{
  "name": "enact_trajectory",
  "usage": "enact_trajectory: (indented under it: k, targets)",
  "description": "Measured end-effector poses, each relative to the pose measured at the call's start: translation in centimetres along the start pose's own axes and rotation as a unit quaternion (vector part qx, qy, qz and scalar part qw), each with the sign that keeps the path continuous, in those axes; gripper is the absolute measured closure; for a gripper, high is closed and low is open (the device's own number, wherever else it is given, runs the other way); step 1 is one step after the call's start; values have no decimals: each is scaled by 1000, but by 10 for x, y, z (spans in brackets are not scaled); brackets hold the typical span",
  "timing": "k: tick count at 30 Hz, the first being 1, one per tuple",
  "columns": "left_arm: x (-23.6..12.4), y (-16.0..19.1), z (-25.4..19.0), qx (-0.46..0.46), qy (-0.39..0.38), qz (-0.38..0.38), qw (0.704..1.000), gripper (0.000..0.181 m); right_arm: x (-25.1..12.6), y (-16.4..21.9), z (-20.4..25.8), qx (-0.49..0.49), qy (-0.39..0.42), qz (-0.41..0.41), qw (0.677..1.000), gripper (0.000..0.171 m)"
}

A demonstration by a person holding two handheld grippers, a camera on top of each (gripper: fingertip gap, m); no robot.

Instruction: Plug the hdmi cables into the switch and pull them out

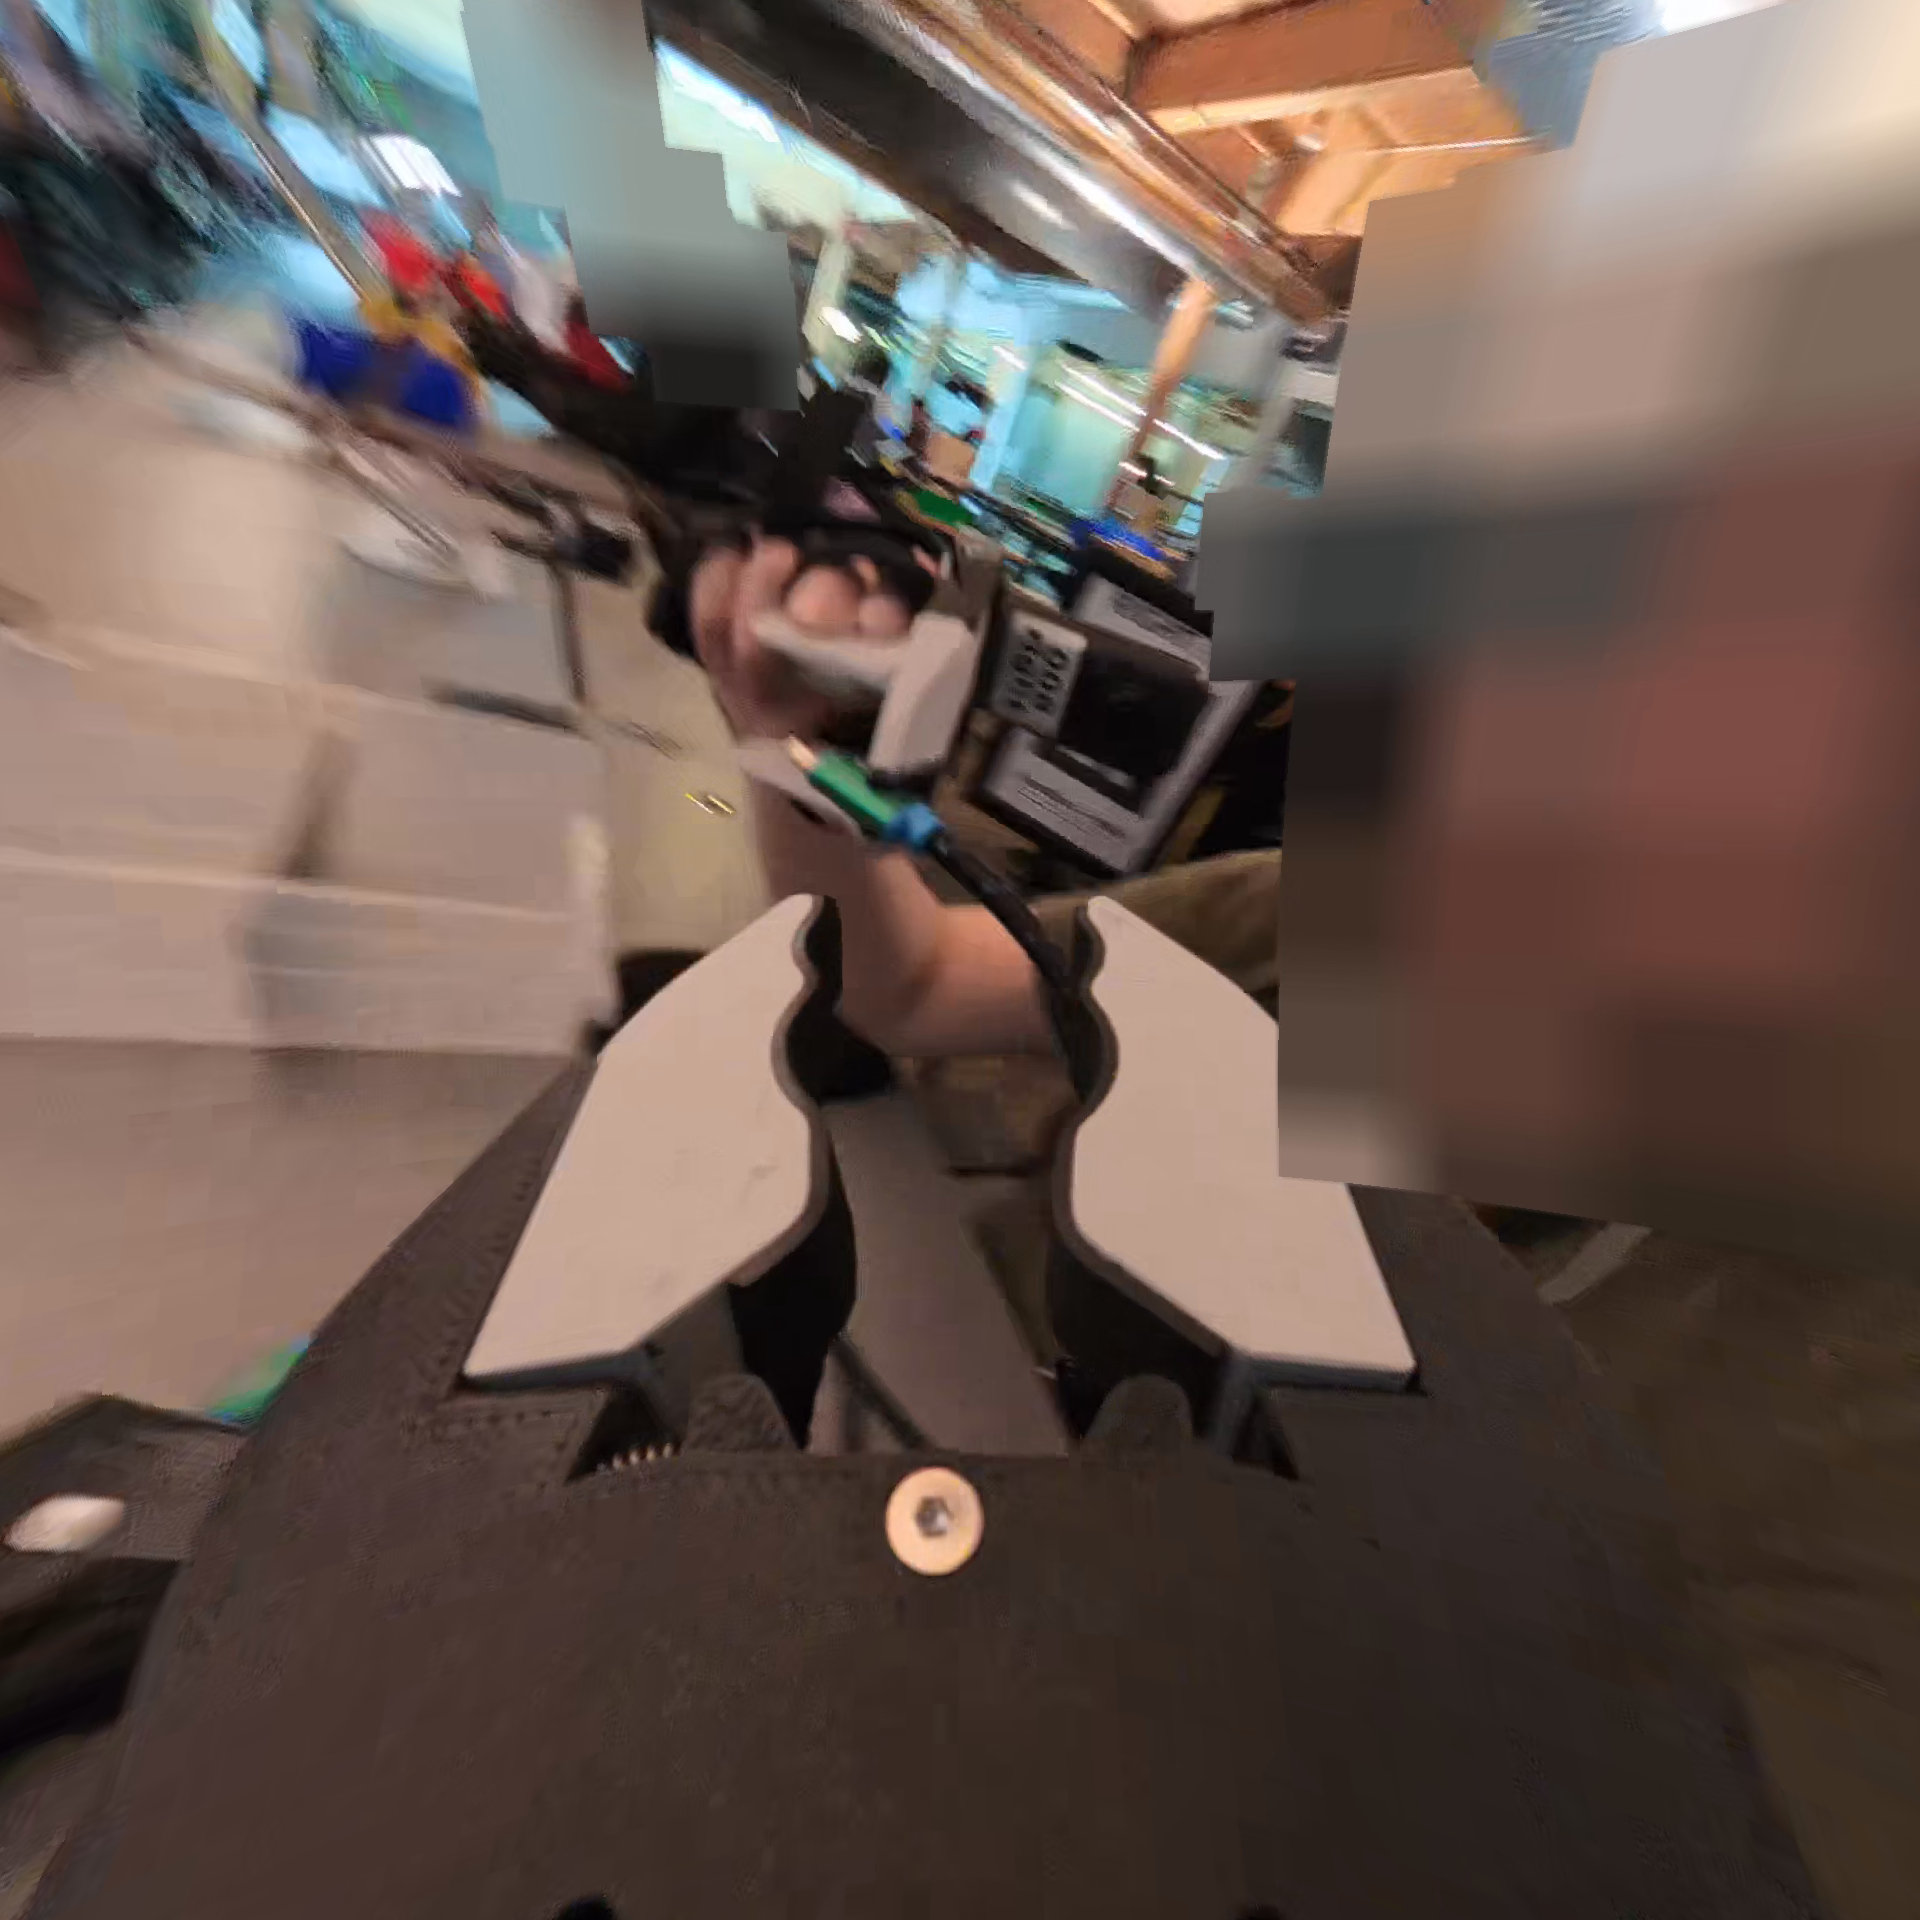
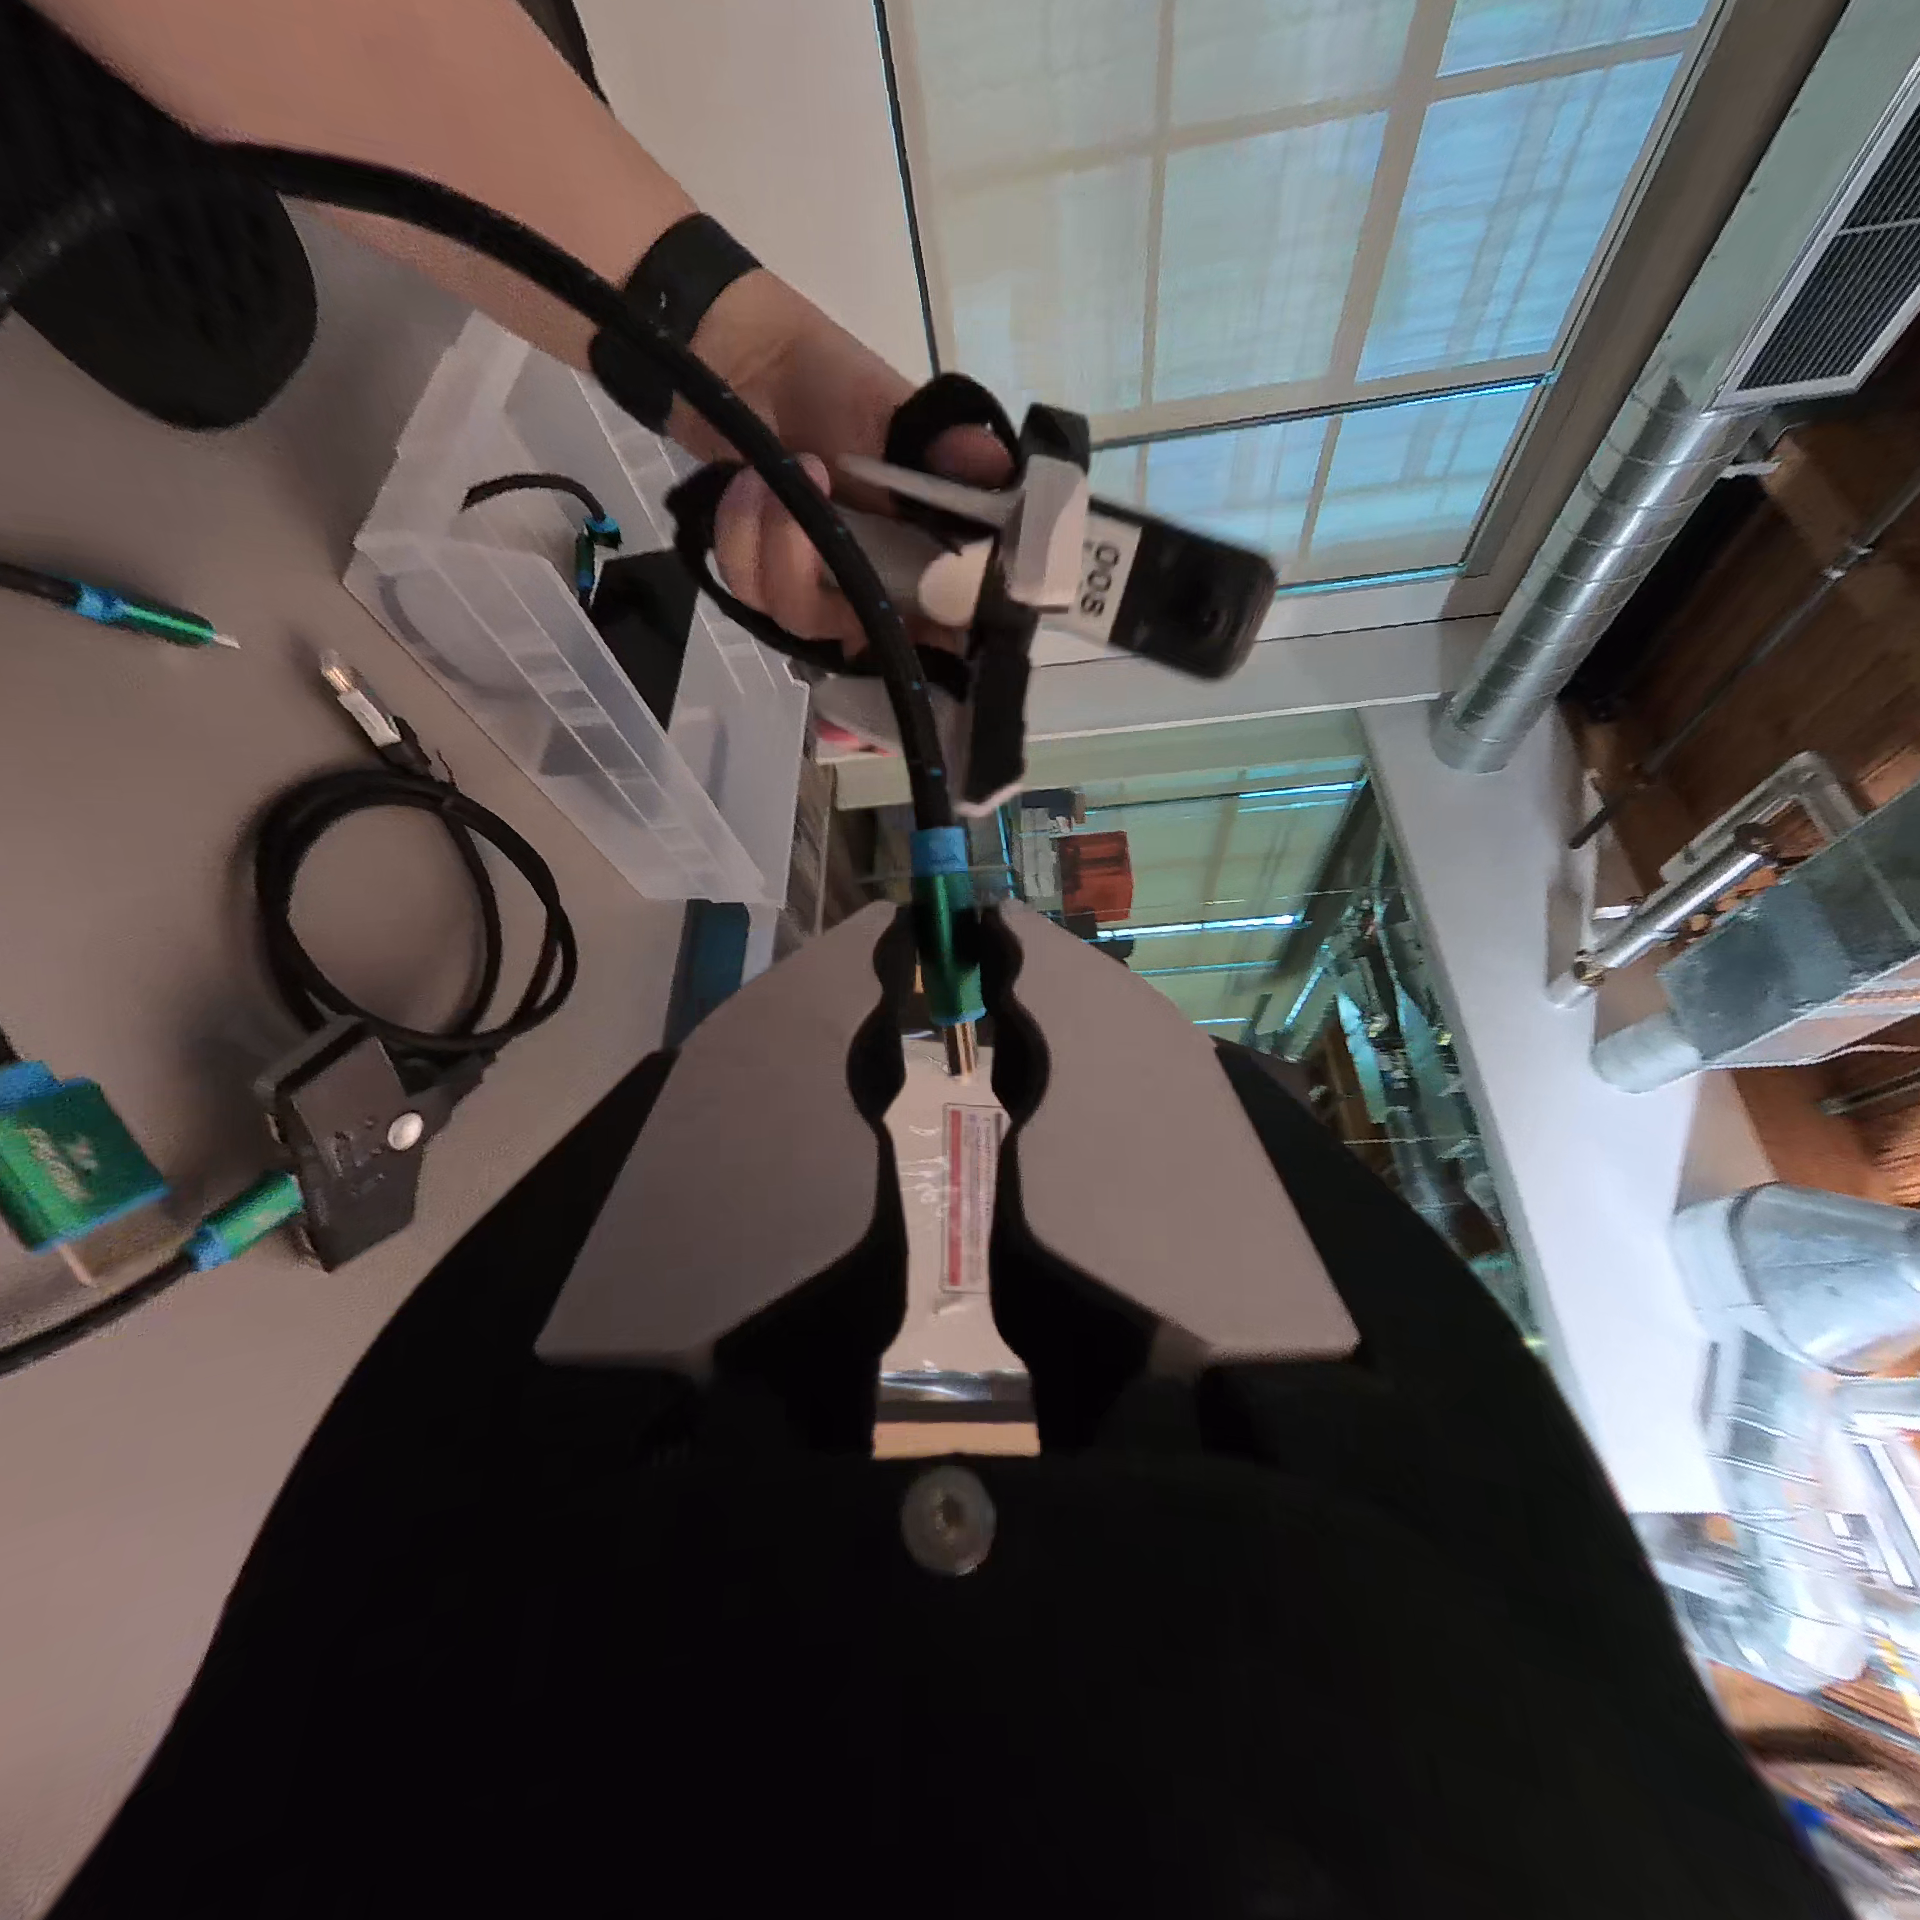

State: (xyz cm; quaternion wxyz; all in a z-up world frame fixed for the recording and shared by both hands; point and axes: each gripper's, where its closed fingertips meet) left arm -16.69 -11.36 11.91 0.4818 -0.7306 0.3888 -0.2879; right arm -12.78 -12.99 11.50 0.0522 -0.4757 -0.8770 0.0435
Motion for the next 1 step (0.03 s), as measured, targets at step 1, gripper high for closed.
enact_trajectory:
  k: [1]
  targets:
    - [4,9,-3,-48,33,21,998,135,0,0,0,-14,2,5,1000,159]
Point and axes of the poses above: each gripper's, where its closed fingertips meet, x out along the fingers, y out of its underside, z = x × y across the jaws, and after that the axes turned 6 degrees about y, right-handed
